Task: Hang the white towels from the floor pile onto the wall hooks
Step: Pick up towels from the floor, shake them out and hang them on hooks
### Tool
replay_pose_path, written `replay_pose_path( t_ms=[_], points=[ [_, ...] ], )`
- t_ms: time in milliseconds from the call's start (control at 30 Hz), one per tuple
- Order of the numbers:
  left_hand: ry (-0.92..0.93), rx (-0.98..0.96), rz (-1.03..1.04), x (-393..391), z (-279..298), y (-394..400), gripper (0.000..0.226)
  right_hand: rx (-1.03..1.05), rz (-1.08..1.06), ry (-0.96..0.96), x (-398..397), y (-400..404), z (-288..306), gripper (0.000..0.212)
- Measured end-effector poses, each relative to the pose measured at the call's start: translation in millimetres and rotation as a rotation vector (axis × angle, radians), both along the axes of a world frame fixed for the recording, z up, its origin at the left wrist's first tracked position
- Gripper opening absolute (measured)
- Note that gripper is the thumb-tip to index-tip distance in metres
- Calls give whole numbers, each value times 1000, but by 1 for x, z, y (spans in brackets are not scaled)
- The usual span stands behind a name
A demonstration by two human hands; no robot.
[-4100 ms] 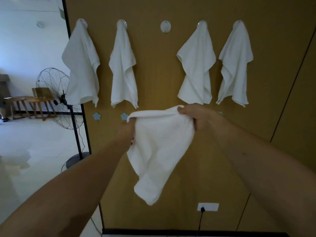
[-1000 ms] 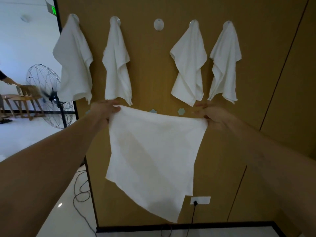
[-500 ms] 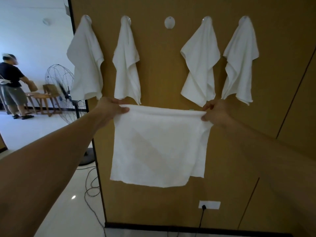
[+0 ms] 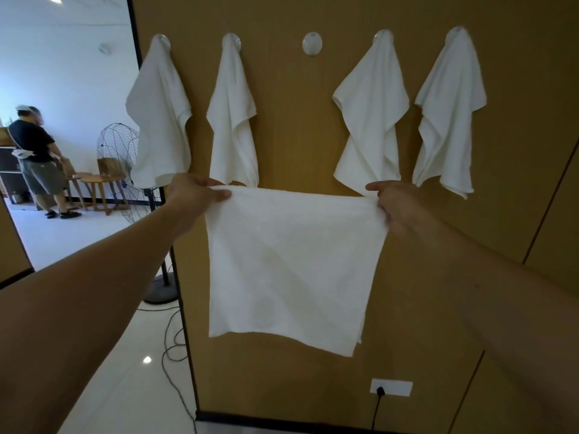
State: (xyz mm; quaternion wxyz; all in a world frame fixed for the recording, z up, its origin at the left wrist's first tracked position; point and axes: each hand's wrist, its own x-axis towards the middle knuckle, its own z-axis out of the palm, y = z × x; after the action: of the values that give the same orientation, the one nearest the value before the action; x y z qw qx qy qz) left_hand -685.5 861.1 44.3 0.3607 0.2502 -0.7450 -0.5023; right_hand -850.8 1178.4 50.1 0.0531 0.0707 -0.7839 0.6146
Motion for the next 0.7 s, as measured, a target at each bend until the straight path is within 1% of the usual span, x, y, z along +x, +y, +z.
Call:
replay_pose_path(
  t_ms=[33, 100, 133, 167, 200, 233, 267, 367, 433, 500, 633, 700],
  points=[
    [-13, -30, 9, 0, 1, 0, 31, 16, 54, -5, 1, 0, 5, 42],
    [-45, -105, 43, -1, 5, 2, 30, 33, 183, 69, 3, 3, 7, 19],
    [-58, -143, 68, -2, 7, 4, 31, 111, 243, 151, 4, 6, 7, 23],
    [-69, -181, 95, -3, 9, 6, 33, 275, 286, 252, 3, 8, 6, 39],
    [-79, -212, 118, -4, 11, 9, 34, 470, 282, 355, 1, 9, 5, 52],
    [-85, -232, 135, -6, 13, 12, 36, 617, 247, 449, -2, 8, 4, 59],
    [-89, -243, 143, -7, 15, 15, 37, 678, 218, 509, -4, 7, 4, 58],
    [-107, -281, 151, -12, 21, 21, 40, 606, 202, 567, -12, 10, 6, 35],
    [-111, -318, 148, -14, 25, 26, 41, 648, 161, 611, -18, 13, 9, 25],
    [-113, -358, 132, -19, 29, 32, 38, 692, 140, 658, -20, 13, 13, 17],
    [-93, -476, 88, -27, 43, 43, 25, 574, 196, 731, -23, 8, 28, 4],
    [-74, -556, 66, -30, 54, 45, 22, 542, 192, 783, -25, 6, 42, 6]
  ],
)
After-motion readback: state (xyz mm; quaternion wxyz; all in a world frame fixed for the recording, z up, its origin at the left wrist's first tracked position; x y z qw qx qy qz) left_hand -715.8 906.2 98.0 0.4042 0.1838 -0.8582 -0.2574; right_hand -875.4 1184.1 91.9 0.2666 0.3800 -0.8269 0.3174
